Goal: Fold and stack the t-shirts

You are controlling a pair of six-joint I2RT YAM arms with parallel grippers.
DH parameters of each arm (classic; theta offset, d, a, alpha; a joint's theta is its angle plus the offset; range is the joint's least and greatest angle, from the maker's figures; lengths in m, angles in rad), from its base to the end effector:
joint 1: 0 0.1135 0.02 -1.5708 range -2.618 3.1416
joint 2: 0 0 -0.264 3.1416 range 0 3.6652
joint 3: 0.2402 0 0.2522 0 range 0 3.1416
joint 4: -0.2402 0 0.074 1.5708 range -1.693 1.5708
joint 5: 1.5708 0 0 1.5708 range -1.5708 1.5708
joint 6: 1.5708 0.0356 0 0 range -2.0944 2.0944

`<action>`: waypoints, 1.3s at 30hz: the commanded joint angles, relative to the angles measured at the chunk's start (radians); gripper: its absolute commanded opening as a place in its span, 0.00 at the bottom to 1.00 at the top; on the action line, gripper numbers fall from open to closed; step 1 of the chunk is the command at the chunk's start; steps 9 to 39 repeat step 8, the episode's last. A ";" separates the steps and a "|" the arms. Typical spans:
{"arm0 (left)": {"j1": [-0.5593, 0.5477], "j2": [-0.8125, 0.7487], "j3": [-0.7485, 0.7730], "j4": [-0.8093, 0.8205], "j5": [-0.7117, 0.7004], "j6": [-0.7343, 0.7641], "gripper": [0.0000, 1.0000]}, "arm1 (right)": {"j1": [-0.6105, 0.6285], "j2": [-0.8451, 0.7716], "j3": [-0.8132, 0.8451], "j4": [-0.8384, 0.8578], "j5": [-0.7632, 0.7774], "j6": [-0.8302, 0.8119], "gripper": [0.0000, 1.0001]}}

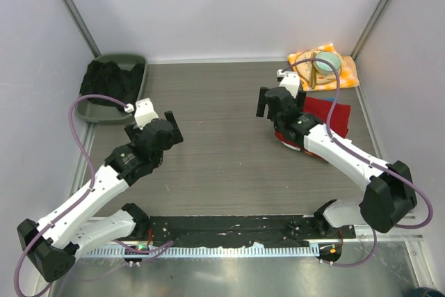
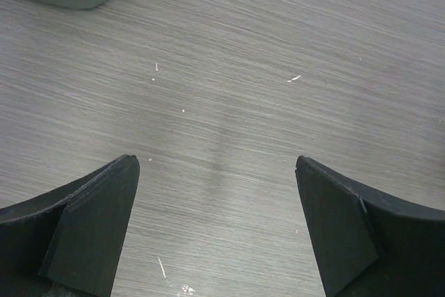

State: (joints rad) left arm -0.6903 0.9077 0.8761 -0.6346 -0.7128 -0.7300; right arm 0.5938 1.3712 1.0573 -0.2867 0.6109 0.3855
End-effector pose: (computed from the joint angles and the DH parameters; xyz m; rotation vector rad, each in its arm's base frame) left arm 0.1564 -0.0989 0.3114 -0.4065 2.0175 -0.0698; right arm 0.2636 0.1533 0.2954 0.1242 2.0489 -0.0615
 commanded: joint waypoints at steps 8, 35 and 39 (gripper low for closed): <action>0.005 0.022 0.001 0.049 -0.105 -0.017 1.00 | 0.003 -0.113 -0.083 0.083 0.095 -0.013 1.00; 0.005 0.022 0.001 0.049 -0.105 -0.017 1.00 | 0.003 -0.113 -0.083 0.083 0.095 -0.013 1.00; 0.005 0.022 0.001 0.049 -0.105 -0.017 1.00 | 0.003 -0.113 -0.083 0.083 0.095 -0.013 1.00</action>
